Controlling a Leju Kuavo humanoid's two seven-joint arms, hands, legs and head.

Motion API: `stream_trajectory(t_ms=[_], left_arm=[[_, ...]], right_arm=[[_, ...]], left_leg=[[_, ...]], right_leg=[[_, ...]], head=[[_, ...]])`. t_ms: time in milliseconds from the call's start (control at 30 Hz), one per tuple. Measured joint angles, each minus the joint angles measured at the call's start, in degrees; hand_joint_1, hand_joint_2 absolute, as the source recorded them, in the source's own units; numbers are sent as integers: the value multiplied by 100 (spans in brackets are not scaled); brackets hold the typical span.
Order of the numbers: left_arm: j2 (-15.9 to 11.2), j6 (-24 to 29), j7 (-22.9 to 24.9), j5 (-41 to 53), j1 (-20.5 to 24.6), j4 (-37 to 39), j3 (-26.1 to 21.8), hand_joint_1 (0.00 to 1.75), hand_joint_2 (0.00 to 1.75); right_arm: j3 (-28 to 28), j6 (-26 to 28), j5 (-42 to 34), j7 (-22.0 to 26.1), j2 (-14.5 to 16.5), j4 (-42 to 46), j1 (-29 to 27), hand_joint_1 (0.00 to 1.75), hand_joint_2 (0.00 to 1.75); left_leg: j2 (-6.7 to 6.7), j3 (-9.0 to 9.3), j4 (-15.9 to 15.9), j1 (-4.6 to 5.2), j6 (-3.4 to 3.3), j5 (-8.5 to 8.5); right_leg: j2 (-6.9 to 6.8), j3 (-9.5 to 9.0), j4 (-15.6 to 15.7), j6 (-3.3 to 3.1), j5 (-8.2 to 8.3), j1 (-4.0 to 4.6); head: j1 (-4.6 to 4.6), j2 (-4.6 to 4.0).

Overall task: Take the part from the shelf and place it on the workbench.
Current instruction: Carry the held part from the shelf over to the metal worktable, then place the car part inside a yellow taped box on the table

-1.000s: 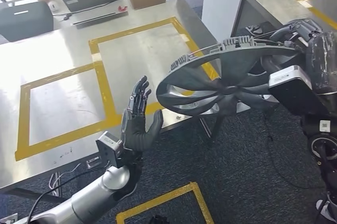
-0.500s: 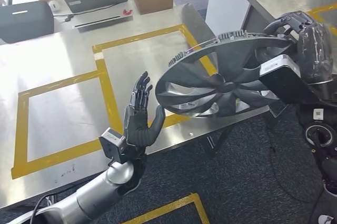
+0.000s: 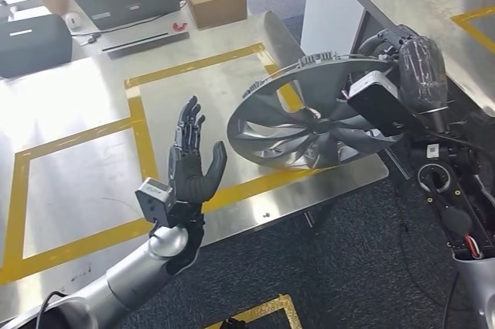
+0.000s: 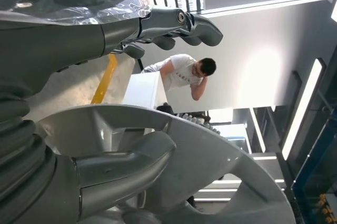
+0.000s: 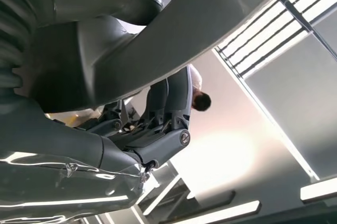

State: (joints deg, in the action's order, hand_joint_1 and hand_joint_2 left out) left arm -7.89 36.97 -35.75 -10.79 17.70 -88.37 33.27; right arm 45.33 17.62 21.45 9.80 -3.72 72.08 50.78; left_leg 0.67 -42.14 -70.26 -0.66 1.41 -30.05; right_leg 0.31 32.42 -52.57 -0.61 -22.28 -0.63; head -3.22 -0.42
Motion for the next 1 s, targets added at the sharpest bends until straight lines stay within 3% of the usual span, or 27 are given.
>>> stream_trajectory(t_ms=[33, 67, 100, 167, 200, 333, 367, 467, 500, 533, 567, 633, 667, 700, 767, 833, 1000], left_arm=[[-20, 55, 6, -1, -10, 10, -10, 0, 175], [-45, 116, 16, -2, -15, 16, -25, 0, 175], [-74, 180, 36, -1, -18, 20, -45, 0, 175], [-134, 260, 90, 18, -24, 22, -91, 0, 175], [-158, 276, 114, 40, -40, 21, -115, 0, 175], [-216, 290, 136, 185, -120, -8, -273, 0, 175], [-219, 290, 130, 220, -133, -26, -313, 0, 175], [-219, 290, 97, 302, -217, -61, -400, 0, 175], [-217, 290, 87, 314, -251, -64, -418, 0, 175], [-214, 290, 75, 317, -272, -66, -430, 0, 175], [-209, 289, 56, 315, -280, -70, -437, 0, 175], [-186, 288, 13, 308, -261, -78, -439, 0, 175], [-169, 285, -2, 303, -243, -81, -439, 0, 175], [-152, 283, -11, 296, -229, -82, -438, 0, 175], [-124, 273, -32, 275, -212, -83, -435, 0, 175], [-92, 248, -59, 253, -202, -82, -432, 0, 175], [-34, 197, -98, 200, -192, -74, -451, 0, 175]], right_arm=[[20, 11, -6, 0, 18, -47, -23, 175, 175], [38, 32, -9, 3, 42, -96, -35, 175, 175], [55, 63, -9, 11, 76, -148, -37, 175, 175], [92, 139, -7, 48, 152, -273, -16, 175, 175], [111, 175, -5, 76, 193, -342, -6, 175, 175], [174, 258, -8, 193, 371, -628, 102, 175, 175], [191, 261, -8, 203, 414, -703, 133, 175, 175], [254, 264, 8, 208, 546, -937, 207, 175, 175], [272, 263, 13, 213, 586, -1007, 232, 175, 175], [289, 254, 15, 224, 625, -1074, 260, 175, 175], [308, 237, 15, 243, 669, -1136, 291, 175, 175], [356, 194, 15, 292, 783, -1261, 354, 175, 175], [387, 176, 15, 316, 856, -1318, 383, 175, 175], [418, 162, 11, 338, 936, -1373, 410, 175, 175], [478, 145, -4, 378, 1108, -1493, 478, 175, 175], [540, 140, -16, 416, 1264, -1641, 553, 175, 175], [663, 117, -38, 511, 1525, -2040, 727, 175, 175]], left_leg=[[-7, -50, 90, -16, 18, 128], [-14, 9, 398, -33, 39, 386], [-22, 129, 830, -52, 60, 714], [-34, 342, 1486, -49, 56, 1046], [-34, 385, 1607, -37, 19, 1078], [-28, 465, 1585, -30, -157, 1007], [-28, 499, 1592, -36, -193, 989], [-24, 598, 1593, -12, -268, 908], [-20, 639, 1593, -2, -275, 878], [-14, 686, 1593, 7, -275, 849], [-8, 737, 1593, 16, -269, 819], [1, 814, 1594, 32, -245, 768], [1, 822, 1587, 44, -225, 753], [0, 808, 1572, 52, -212, 738], [-8, 770, 1548, 65, -205, 729], [-23, 776, 1563, 61, -214, 729], [-29, 811, 1632, 55, -171, 754]], right_leg=[[3, -44, -9, 11, -45, -8], [8, -93, -26, 28, -95, -21], [14, -136, -46, 53, -152, -32], [33, -182, -96, 118, -250, -39], [40, -185, -113, 157, -292, -29], [32, -148, -283, 271, -489, -31], [18, -33, -538, 289, -615, -38], [-4, 620, -1776, 316, -1020, -44], [-4, 771, -1997, 312, -1016, -43], [-4, 814, -1982, 296, -898, -40], [-3, 751, -1737, 265, -680, -32], [-3, 443, -918, 165, -191, 9], [-4, 293, -565, 122, -49, 32], [-5, 192, -339, 103, 6, 44], [7, 132, -201, 136, -22, 50], [27, 136, -192, 164, -30, 55], [31, 133, -192, 131, -39, 61]], head=[[-3, 0], [-5, 0], [-8, 0], [-19, 0], [-22, 0], [-3, 0], [10, 0], [42, 0], [44, 0], [48, 0], [54, 0], [64, 0], [65, 0], [66, 0], [56, 0], [42, 0], [32, 0]])
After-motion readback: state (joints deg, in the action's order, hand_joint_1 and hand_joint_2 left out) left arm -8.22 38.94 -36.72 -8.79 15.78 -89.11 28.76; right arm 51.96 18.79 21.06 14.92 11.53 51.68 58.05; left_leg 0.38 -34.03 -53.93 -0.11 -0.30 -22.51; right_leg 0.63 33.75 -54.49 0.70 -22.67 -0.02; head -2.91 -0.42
